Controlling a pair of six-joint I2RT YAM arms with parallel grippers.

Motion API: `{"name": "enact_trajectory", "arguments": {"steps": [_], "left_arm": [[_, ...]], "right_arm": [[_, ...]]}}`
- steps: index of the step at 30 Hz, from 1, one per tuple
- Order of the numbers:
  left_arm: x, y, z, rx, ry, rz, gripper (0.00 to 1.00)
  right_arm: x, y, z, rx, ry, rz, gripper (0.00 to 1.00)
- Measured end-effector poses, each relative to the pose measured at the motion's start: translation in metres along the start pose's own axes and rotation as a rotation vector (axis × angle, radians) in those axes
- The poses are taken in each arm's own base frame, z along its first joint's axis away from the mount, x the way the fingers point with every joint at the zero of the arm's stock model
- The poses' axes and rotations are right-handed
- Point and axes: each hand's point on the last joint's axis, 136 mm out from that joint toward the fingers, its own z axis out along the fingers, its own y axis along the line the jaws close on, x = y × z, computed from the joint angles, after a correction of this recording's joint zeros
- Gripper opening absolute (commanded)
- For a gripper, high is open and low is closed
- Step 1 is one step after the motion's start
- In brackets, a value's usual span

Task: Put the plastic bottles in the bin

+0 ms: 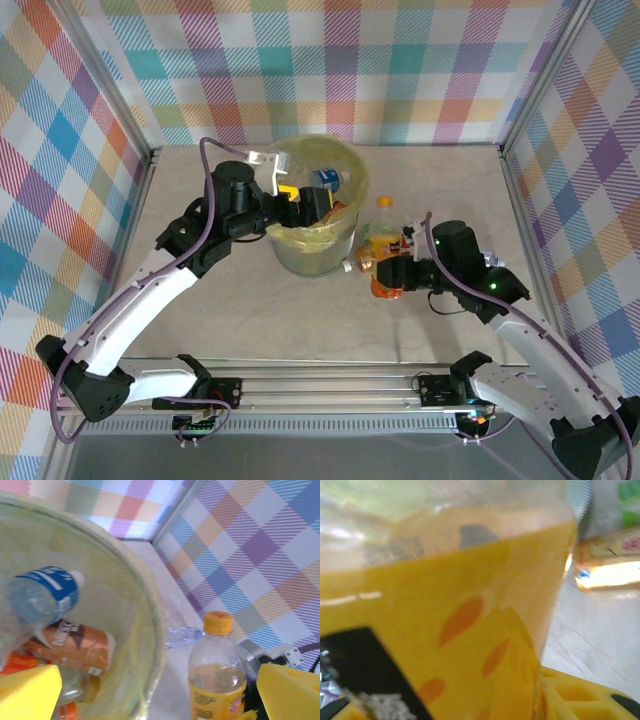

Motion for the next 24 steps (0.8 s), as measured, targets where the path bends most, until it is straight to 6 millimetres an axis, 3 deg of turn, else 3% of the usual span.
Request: {"name": "enact_trajectory", "arguments": {"steps": [5, 10, 17, 24], "left_arm": [[-0.001, -0.023, 0.015, 0.123, 0.022, -0.017, 1.00], [-0.006, -0.046, 0.025, 0.203, 0.037, -0.009, 0.94], [-0.002, -0.068, 0.041, 0.272, 0.072, 0.003, 0.73], [0.005, -0.068, 0.052, 0.270, 0.095, 0.005, 0.51]], "right_arm": [[-0.020, 0.041, 0.002, -0.108, -0.025, -0.114, 0.48], [-0.026, 0.066, 0.003, -0.163, -0.031, -0.185, 0.49], [-0.021, 0.074, 0.009, -0.183, -0.006, -0.217, 0.49], [-0.020, 0.077, 0.010, -0.192, -0.005, -0.231, 0.50]]}}
